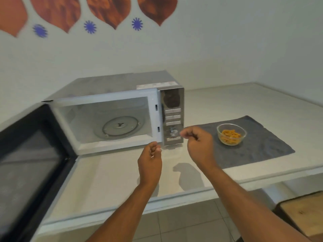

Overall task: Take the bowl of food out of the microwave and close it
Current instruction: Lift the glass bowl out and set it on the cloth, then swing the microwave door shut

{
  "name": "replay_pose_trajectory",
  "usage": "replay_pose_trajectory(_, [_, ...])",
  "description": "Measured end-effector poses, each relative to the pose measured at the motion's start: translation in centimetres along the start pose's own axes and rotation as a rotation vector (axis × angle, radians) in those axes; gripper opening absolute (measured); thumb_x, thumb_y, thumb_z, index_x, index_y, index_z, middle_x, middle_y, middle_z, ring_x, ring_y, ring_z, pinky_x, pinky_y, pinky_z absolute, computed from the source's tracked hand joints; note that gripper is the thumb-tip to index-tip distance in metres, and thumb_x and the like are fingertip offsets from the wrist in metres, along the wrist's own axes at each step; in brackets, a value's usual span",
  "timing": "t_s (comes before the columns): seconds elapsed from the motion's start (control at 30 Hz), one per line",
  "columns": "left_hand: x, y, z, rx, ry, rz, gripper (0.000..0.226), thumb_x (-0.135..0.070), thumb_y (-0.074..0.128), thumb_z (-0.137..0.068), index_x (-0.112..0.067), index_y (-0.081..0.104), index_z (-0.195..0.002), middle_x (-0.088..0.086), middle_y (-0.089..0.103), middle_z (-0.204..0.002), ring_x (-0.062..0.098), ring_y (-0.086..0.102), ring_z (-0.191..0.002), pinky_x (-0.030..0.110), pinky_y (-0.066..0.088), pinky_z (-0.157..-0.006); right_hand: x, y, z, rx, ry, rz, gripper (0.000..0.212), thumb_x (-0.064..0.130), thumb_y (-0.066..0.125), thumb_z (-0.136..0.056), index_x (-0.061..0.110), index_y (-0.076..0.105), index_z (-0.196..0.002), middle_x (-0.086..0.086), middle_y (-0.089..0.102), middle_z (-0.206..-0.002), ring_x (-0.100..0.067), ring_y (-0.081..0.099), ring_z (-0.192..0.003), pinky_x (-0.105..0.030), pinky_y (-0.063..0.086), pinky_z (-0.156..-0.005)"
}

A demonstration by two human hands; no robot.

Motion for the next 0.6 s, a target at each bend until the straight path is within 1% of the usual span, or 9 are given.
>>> replay_pose_trajectory(0.07, [0.1,-4.3,0.4,-0.078,-0.005,0.006,0.018,-0.019,0.062,-0.096,-0.025,0.068,-0.111,-0.001,0.074,-0.106,0.021,0.07,-0.101,0.047,0.056,-0.096,2.2,3.3,1.2,0.057,-0.016,-0.032,0.042,-0.023,0.051,-0.078,0.012,0.074,-0.081,0.0,0.071,-0.078,0.003,0.064,-0.076,-0.01,0.051,-0.072])
replay_pose_trajectory(0.17, [-0.3,-10.7,1.6,-0.18,-0.006,-0.004,0.017,-0.018,0.06,-0.096,-0.026,0.068,-0.108,-0.003,0.073,-0.106,0.018,0.068,-0.101,0.047,0.057,-0.094,6.0,8.6,3.4,0.149,-0.043,-0.092,0.044,-0.028,0.044,-0.074,0.004,0.073,-0.083,-0.002,0.069,-0.079,0.006,0.064,-0.077,-0.011,0.051,-0.074])
replay_pose_trajectory(0.23, [-0.7,-14.7,2.4,-0.235,-0.003,-0.017,0.019,-0.016,0.058,-0.096,-0.024,0.067,-0.111,-0.003,0.072,-0.109,0.017,0.067,-0.104,0.044,0.056,-0.096,8.8,12.0,5.1,0.209,-0.071,-0.129,0.045,-0.028,0.041,-0.071,0.001,0.073,-0.084,-0.004,0.069,-0.08,0.004,0.064,-0.076,-0.011,0.052,-0.074])
replay_pose_trajectory(0.33, [-1.3,-19.4,3.6,-0.297,0.004,-0.035,0.022,-0.017,0.056,-0.096,-0.023,0.065,-0.115,-0.005,0.07,-0.114,0.015,0.064,-0.108,0.037,0.053,-0.098,12.8,16.3,7.3,0.283,-0.121,-0.155,0.043,-0.028,0.042,-0.072,-0.002,0.073,-0.086,-0.008,0.069,-0.083,-0.007,0.065,-0.079,-0.009,0.051,-0.074])
replay_pose_trajectory(0.43, [-1.6,-23.6,4.8,-0.34,0.029,-0.052,0.022,-0.021,0.055,-0.097,-0.022,0.063,-0.117,-0.008,0.067,-0.115,0.01,0.062,-0.108,0.027,0.051,-0.091,17.3,20.5,9.8,0.359,-0.205,-0.159,0.043,-0.027,0.044,-0.072,-0.003,0.074,-0.089,-0.011,0.072,-0.087,-0.017,0.066,-0.083,-0.015,0.055,-0.076])
replay_pose_trajectory(0.5, [-1.7,-25.4,5.3,-0.335,0.052,-0.061,0.026,-0.021,0.055,-0.098,-0.016,0.061,-0.123,-0.004,0.066,-0.119,0.012,0.062,-0.109,0.019,0.047,-0.084,20.2,22.9,11.4,0.408,-0.263,-0.192,0.045,-0.028,0.043,-0.069,-0.005,0.074,-0.09,-0.016,0.074,-0.09,-0.021,0.067,-0.086,-0.022,0.058,-0.078])
replay_pose_trajectory(0.53, [-1.7,-26.4,5.5,-0.334,0.048,-0.063,0.027,-0.018,0.054,-0.099,-0.013,0.06,-0.125,0.001,0.067,-0.119,0.016,0.062,-0.107,0.018,0.046,-0.082,21.8,24.0,12.2,0.432,-0.292,-0.223,0.046,-0.028,0.042,-0.068,-0.006,0.074,-0.092,-0.018,0.074,-0.093,-0.021,0.068,-0.088,-0.022,0.058,-0.08])
replay_pose_trajectory(0.6, [-1.6,-27.9,5.8,-0.337,0.034,-0.054,0.028,-0.008,0.05,-0.097,-0.009,0.059,-0.124,0.011,0.068,-0.117,0.026,0.064,-0.104,0.025,0.047,-0.08,25.1,25.9,14.0,0.483,-0.365,-0.276,0.045,-0.024,0.044,-0.071,-0.005,0.072,-0.101,-0.017,0.073,-0.103,-0.018,0.066,-0.096,-0.02,0.055,-0.088])
Point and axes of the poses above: each hand's wrist, its own z-axis away from the middle knuckle, its own y-axis out of the palm, x = y × z, the point moved 9 cm from there along -z, towards the middle knuckle
